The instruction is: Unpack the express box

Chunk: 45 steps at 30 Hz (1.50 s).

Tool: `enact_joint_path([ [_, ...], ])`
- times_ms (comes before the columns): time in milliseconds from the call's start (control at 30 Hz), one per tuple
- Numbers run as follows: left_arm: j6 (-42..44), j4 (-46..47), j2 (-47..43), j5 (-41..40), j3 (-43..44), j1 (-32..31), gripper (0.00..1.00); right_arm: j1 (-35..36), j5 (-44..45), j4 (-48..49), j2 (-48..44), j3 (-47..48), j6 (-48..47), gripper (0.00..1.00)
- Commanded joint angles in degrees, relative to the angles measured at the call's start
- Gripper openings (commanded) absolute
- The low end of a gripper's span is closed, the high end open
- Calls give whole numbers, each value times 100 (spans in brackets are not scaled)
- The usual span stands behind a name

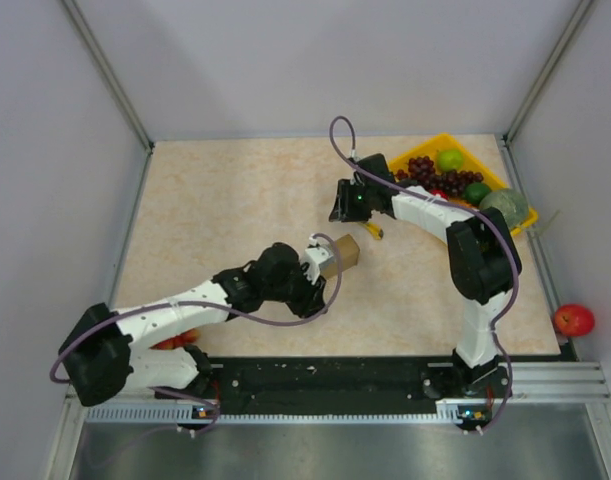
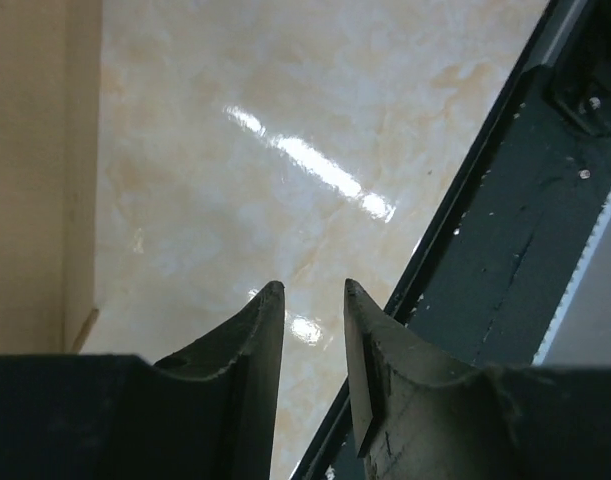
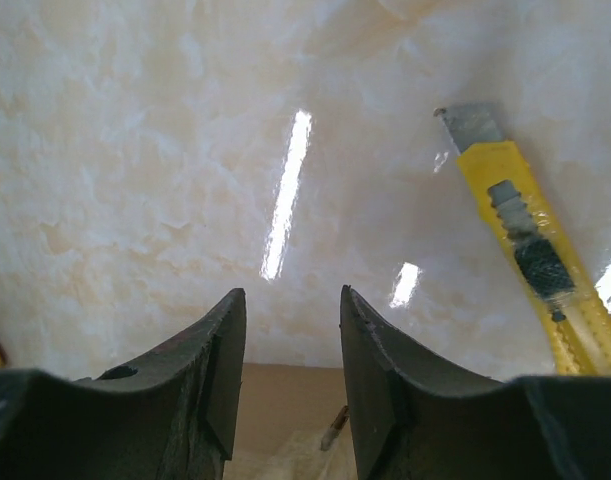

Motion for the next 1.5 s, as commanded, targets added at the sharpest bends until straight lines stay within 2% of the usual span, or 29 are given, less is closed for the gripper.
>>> enact_joint_path([
  [0, -702, 785, 703, -887, -265, -221, 35, 128, -619, -305, 165, 362, -211, 40],
  [33, -827, 942, 800, -1385, -274, -221, 34, 136, -654, -367, 182, 354, -255, 40],
  [133, -1249, 1023, 1247, -1968, -143, -186, 34, 128, -637, -578, 25, 178, -404, 39],
  [333, -1628, 1040, 1521, -1874, -19, 394, 35, 163, -821, -684, -538, -523, -283, 38],
  [533, -1795, 1427, 1609, -1013, -178, 1553, 34, 548, -795, -675, -1117, -1096, 34, 38],
  [633, -1804, 1506, 1662, -679, -151, 1879, 34, 751, -716, -640, -1215, -1141, 166, 38],
  [933, -2190, 1506, 1320, 138, -423, 2626, 36, 971, -619, -43, -1092, -956, 632, 39],
  [1100, -2339, 1682, 1512, 552, -467, 2715, 36, 1085, -777, 1, -1013, -930, 579, 39],
  [1467, -3315, 3404, 2268, 1694, -1064, 3532, 36, 1454, -734, 133, -1162, -903, 623, 40],
])
